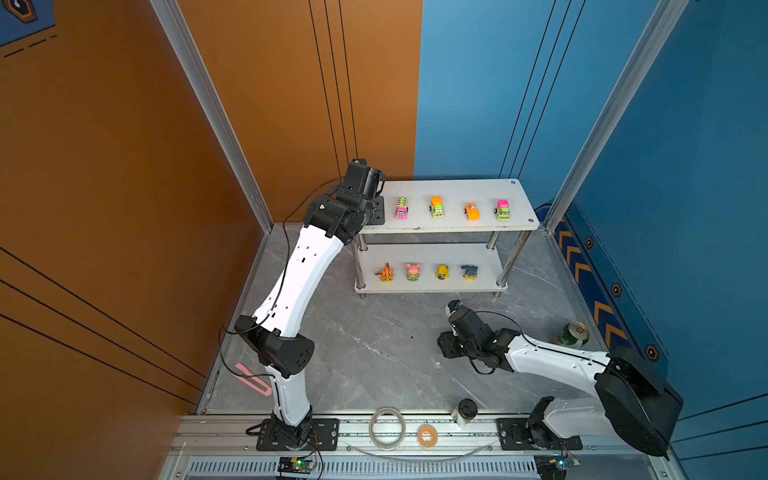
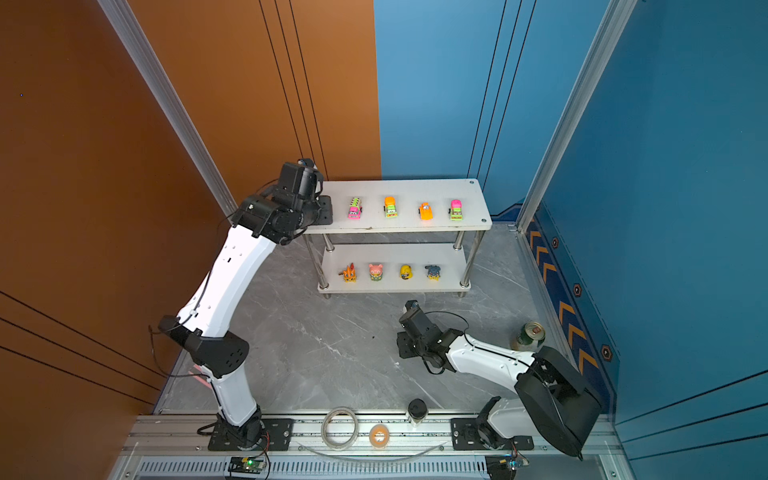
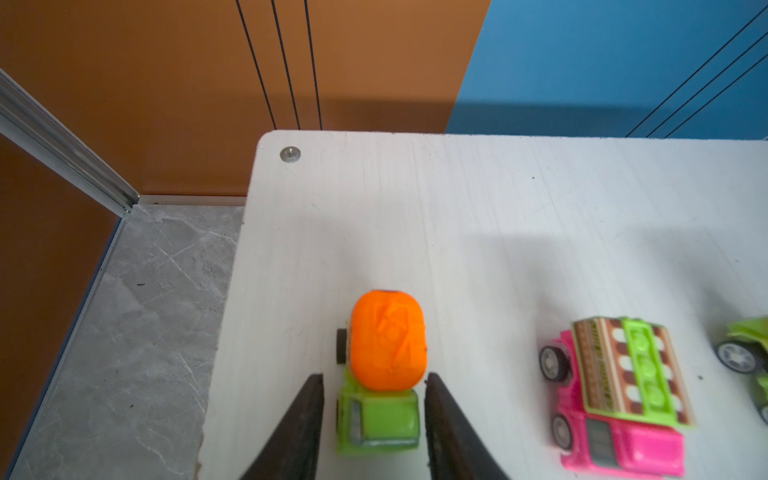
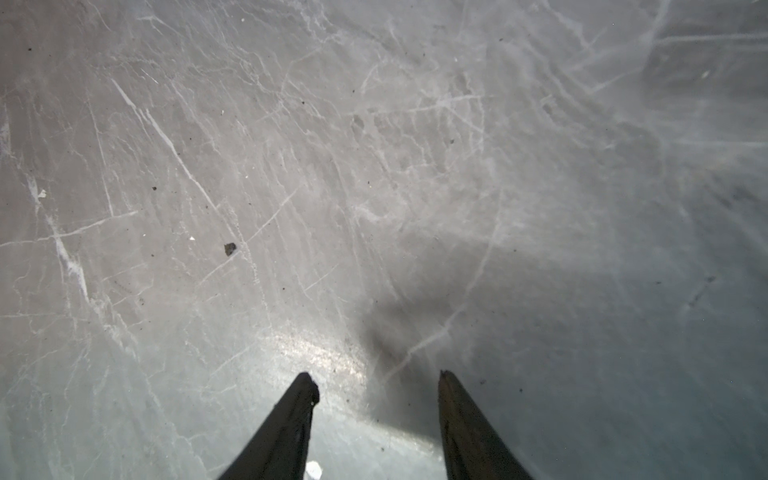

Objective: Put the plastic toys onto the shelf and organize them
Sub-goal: 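Open the left gripper and draw it back from the shelf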

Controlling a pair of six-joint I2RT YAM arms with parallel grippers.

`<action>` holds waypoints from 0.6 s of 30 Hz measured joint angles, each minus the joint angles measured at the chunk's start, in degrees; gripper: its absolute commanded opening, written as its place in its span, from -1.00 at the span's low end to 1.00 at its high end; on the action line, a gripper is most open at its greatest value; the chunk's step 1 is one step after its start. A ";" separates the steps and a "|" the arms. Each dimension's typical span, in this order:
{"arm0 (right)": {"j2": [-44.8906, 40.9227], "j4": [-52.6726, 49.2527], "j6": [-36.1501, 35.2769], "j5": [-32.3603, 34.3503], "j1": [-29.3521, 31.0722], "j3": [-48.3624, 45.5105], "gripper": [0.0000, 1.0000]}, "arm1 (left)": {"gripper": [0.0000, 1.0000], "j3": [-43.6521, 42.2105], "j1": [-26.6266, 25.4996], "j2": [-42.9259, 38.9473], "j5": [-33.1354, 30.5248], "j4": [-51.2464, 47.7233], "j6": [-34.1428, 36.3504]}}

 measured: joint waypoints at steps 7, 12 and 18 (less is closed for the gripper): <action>0.00 0.02 0.00 0.00 0.00 -0.07 0.02 | -0.16 0.76 -0.52 0.42 0.02 0.02 -0.39; 0.00 0.00 0.00 0.00 -0.02 -0.55 0.02 | -0.16 0.94 -0.68 0.66 0.02 0.00 -0.39; 0.00 0.00 0.00 0.00 -0.07 -0.59 0.02 | -0.12 1.16 -0.79 0.66 -0.02 0.00 -0.39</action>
